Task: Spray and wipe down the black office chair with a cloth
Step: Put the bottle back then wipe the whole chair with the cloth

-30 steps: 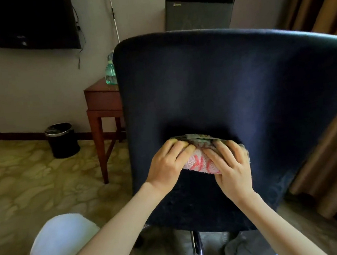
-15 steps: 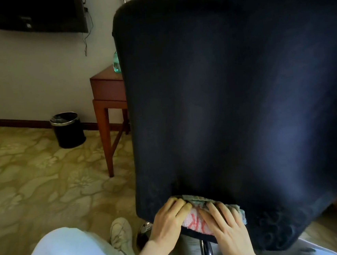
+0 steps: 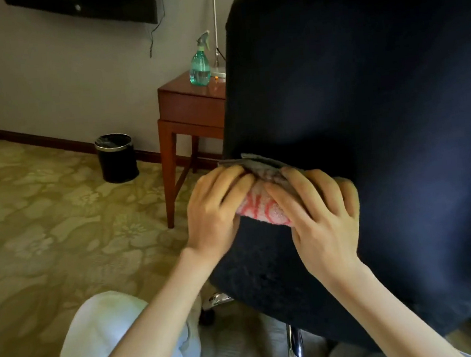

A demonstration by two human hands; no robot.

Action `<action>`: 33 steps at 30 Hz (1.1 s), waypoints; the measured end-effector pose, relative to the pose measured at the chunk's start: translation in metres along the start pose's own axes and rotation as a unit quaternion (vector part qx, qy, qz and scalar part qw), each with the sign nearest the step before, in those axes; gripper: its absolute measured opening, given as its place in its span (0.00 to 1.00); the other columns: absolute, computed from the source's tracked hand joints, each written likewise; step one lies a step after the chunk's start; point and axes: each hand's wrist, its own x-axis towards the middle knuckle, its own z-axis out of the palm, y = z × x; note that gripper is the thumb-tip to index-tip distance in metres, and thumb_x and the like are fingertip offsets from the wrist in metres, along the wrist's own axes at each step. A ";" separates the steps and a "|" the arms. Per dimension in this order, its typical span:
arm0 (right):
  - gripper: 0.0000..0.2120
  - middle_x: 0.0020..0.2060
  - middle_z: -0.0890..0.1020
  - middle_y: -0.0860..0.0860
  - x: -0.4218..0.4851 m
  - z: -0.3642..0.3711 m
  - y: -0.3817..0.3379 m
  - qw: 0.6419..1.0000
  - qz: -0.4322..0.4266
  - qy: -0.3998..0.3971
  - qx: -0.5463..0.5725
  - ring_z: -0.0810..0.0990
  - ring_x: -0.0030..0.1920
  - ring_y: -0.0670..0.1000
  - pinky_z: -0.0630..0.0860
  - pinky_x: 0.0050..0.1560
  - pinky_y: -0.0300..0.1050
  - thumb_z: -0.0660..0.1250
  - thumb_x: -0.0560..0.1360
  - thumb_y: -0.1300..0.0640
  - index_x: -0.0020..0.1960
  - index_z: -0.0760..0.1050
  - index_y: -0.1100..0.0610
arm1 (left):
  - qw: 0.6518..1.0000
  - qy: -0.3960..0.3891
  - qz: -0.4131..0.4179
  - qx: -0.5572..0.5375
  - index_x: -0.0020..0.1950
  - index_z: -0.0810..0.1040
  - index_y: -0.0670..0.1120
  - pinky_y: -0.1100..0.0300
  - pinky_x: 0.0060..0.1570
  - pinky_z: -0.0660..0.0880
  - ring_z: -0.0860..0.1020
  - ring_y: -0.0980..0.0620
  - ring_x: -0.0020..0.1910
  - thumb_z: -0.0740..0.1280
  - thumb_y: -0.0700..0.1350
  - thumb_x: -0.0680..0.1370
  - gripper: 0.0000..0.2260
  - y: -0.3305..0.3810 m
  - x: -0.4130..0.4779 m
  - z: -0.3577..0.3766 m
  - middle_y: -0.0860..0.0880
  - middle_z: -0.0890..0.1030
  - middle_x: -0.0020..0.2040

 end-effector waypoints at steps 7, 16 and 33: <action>0.18 0.57 0.80 0.53 -0.029 0.044 -0.024 0.997 -0.013 -0.071 -0.020 0.71 0.58 0.58 0.66 0.55 0.56 0.61 0.72 0.62 0.59 0.78 0.53 | 0.998 0.006 -0.038 -0.046 0.59 0.75 0.43 0.52 0.57 0.75 0.76 0.45 0.57 0.68 0.42 0.77 0.12 -0.034 -0.045 0.021 0.42 0.79 0.56; 0.19 0.57 0.80 0.53 -0.146 0.081 -0.035 0.982 -0.028 -0.188 -0.008 0.73 0.57 0.59 0.69 0.51 0.56 0.58 0.71 0.64 0.57 0.79 0.54 | 0.990 -0.083 -0.101 -0.050 0.58 0.74 0.46 0.56 0.57 0.75 0.76 0.48 0.56 0.65 0.45 0.77 0.11 -0.022 -0.160 0.056 0.48 0.74 0.59; 0.19 0.57 0.78 0.55 -0.097 0.064 -0.054 0.985 0.038 -0.162 0.036 0.72 0.54 0.59 0.65 0.48 0.54 0.58 0.69 0.64 0.56 0.81 0.57 | 0.995 -0.062 -0.079 -0.014 0.56 0.75 0.46 0.52 0.54 0.73 0.77 0.46 0.54 0.66 0.44 0.77 0.09 -0.028 -0.129 0.036 0.45 0.81 0.54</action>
